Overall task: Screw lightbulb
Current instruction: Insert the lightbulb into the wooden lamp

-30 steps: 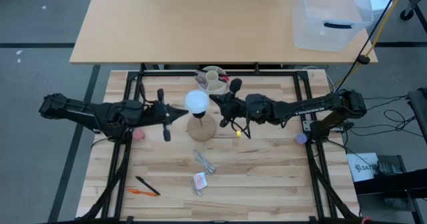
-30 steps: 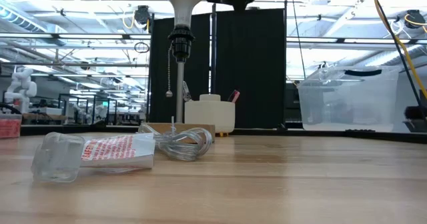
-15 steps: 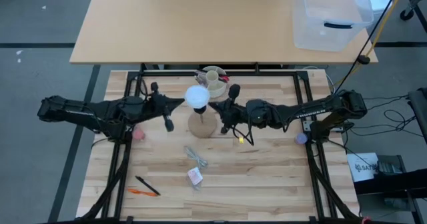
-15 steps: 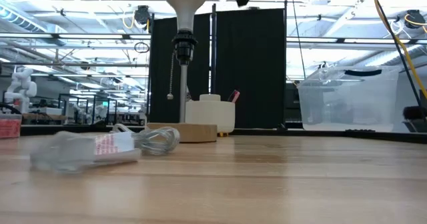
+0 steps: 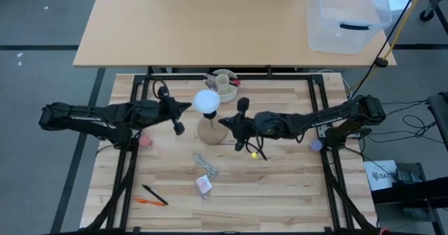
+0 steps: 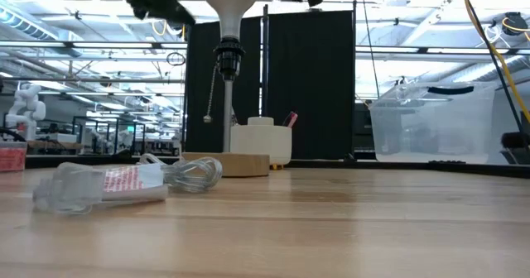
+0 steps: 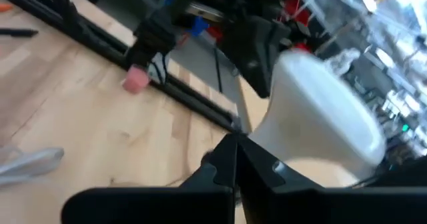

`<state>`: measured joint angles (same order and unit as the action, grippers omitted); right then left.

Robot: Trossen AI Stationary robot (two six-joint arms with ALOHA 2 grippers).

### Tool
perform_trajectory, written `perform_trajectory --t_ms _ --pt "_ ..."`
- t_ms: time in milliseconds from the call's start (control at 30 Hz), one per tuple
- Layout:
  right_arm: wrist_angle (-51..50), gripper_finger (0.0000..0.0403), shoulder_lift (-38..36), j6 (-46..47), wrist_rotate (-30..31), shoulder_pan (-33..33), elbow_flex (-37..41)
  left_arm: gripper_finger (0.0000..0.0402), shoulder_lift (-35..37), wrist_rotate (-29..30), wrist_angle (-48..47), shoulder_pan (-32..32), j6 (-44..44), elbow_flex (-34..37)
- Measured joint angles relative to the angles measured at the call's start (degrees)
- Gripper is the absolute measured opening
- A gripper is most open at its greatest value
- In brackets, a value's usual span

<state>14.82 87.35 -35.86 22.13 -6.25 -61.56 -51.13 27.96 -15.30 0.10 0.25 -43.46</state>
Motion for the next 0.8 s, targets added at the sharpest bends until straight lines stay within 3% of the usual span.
perform_trajectory --t_ms 233,400,800 --pt "0.81 0.0 0.0 5.97 0.25 4.36 0.02 0.001 -0.09 -5.67 12.95 -0.07 -0.39 7.55" --pt "3.36 0.0 0.0 5.42 1.27 7.82 0.02 0.0015 0.0 -8.11 22.11 -0.11 2.81 8.48" --pt "10.64 0.0 0.0 -1.38 1.48 10.06 0.02 0.0016 0.76 -9.83 22.92 -2.72 3.6 8.48"
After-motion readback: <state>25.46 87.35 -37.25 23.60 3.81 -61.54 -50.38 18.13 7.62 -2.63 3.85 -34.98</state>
